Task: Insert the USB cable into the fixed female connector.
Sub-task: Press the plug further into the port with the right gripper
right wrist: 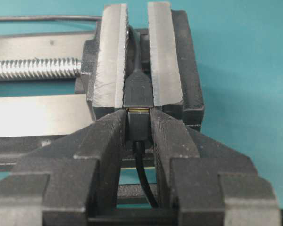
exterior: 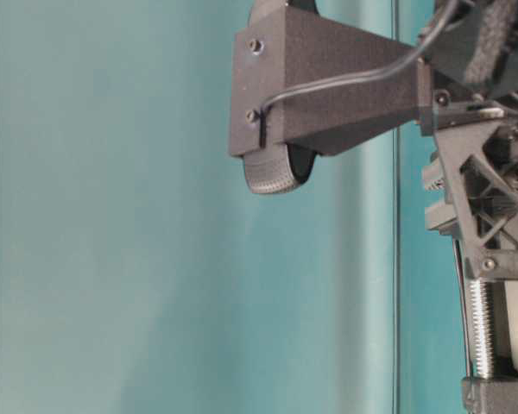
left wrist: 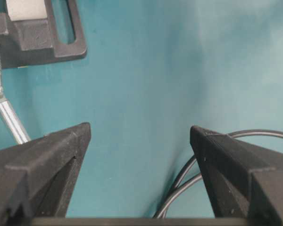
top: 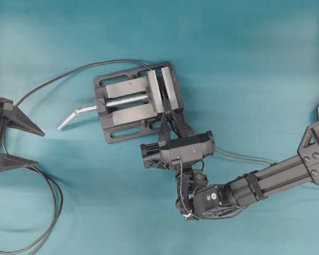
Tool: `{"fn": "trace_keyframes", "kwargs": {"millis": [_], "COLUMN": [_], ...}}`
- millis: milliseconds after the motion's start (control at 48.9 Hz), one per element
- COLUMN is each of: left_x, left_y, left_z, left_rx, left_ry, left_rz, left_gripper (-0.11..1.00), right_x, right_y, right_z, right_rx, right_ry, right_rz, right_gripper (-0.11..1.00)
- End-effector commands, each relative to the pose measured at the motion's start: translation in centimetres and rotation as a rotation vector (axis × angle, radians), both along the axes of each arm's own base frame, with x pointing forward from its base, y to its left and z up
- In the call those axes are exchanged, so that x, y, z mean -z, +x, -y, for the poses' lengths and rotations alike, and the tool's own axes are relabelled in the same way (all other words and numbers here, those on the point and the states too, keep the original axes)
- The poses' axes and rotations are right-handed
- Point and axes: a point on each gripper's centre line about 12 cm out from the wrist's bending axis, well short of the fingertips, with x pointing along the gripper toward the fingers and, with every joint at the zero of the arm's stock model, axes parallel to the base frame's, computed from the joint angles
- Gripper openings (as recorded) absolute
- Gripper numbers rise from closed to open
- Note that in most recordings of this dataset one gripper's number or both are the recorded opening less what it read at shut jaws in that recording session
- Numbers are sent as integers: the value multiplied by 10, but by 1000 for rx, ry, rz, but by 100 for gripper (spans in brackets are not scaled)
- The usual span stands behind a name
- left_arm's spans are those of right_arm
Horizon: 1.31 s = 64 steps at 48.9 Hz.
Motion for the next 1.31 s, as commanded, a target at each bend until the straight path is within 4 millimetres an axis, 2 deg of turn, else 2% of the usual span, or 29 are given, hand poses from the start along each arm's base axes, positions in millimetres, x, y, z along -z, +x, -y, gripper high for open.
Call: {"fn": "trace_keyframes", "kwargs": {"millis": [0,184,409,634,1083,1288], "left_x": [-5,-4,-4,-4,-4,-5], "left_y": [2,2,2,2,2,2], "left_z": [1,1,1,1,1,1], "left_rx": [-1,-1,-2,-2,-2,-2], "left_ry": [-11,-11,-12,-13,-13,-13], "left_rz": [16,16,14,17,17,20], "left_gripper": [100,100,100,100,100,100], "right_x": [-10,-7,6,6,-10,-10], "right_y": [10,11,12,8,9,10], "right_z": [54,65,66,69,85,88], "right_rx": [102,112,83,96,139,138], "right_ry": [-8,-25,-84,-103,-96,-94], "right_rz": [37,33,7,20,20,-5], "right_gripper": [20,20,20,20,20,20]}}
